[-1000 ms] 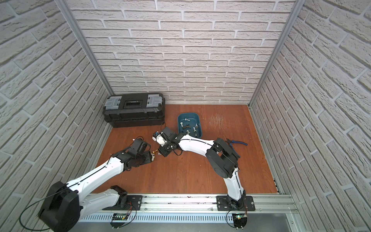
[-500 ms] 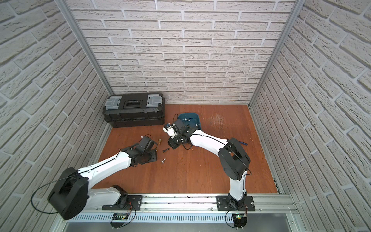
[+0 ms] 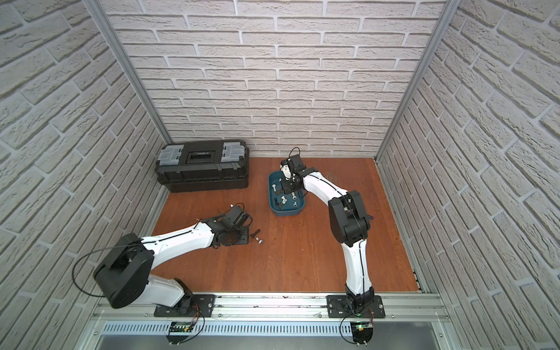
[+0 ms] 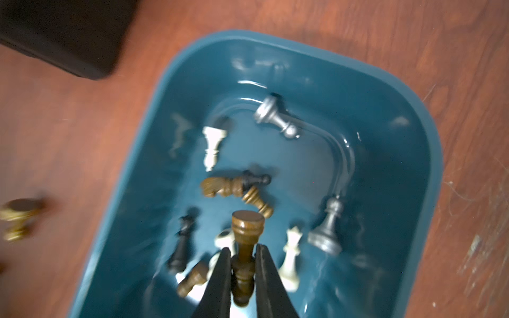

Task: Put the chess pieces into the storage box
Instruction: Place the chess piece in the storage box, then pick up the chess piece at the center of the board.

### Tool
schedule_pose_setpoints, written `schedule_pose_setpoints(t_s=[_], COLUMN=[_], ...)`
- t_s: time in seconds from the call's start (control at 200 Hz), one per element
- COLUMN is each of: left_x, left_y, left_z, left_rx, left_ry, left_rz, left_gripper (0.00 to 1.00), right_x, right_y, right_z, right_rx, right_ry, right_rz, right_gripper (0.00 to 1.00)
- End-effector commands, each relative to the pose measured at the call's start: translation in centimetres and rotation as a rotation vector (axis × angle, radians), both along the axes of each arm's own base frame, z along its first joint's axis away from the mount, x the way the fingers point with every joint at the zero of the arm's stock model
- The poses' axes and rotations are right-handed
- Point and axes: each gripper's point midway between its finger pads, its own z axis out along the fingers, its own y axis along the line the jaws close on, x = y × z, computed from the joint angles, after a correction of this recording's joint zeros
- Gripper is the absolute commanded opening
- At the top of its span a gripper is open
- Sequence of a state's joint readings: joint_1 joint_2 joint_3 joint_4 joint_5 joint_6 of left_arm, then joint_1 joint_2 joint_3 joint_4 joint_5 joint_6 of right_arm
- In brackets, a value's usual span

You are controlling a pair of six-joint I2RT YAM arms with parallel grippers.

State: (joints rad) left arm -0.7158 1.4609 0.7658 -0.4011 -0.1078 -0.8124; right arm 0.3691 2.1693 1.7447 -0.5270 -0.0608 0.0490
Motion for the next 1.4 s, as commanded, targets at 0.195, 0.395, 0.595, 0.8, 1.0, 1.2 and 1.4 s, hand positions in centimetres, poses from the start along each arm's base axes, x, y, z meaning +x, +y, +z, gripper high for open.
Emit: schedule_pose_setpoints(t_s=[0.195,0.395,0.595,0.8,1.0,1.2,1.4], left_x=[1.5,2.1,2.8,3.8,4.2,3.9,4.3], left_y=[-1.9,-2.5,-3.6,-4.9,-4.9,-5.1,-6.0], left_z=[1.2,1.8,2.3,2.1,1.0,-0.4,-1.0], left_rx=[0.006,0.017,0.064,0.127,0.184,0.179,0.174], left_ry=[-0.048,-0.057,-0.065,-0.066,-0.026,0.003,0.017], left_rz=[-0.036,-0.047,-0.138,-0.284,-0.301,-0.3,-0.314], left_gripper=[0.52,0.52,0.52,0.51,0.49,0.49,0.45], right_x=[1.7,-1.5,-7.9,-14.0,-16.2,-16.7,-17.4], right_y=[-1.5,-1.7,-1.6,-0.7,-1.5,-1.6,-2.0], right_z=[3.1,7.5,8.6,7.0,6.5,7.9,8.5], right_rx=[-0.057,0.023,0.151,0.251,0.239,0.262,0.273], right_ry=[-0.066,-0.138,-0.117,-0.069,-0.084,-0.139,-0.171], right_rz=[-0.011,-0.006,0.02,0.076,0.087,0.093,0.093], right_gripper=[0.35,0.37,0.37,0.37,0.36,0.36,0.36])
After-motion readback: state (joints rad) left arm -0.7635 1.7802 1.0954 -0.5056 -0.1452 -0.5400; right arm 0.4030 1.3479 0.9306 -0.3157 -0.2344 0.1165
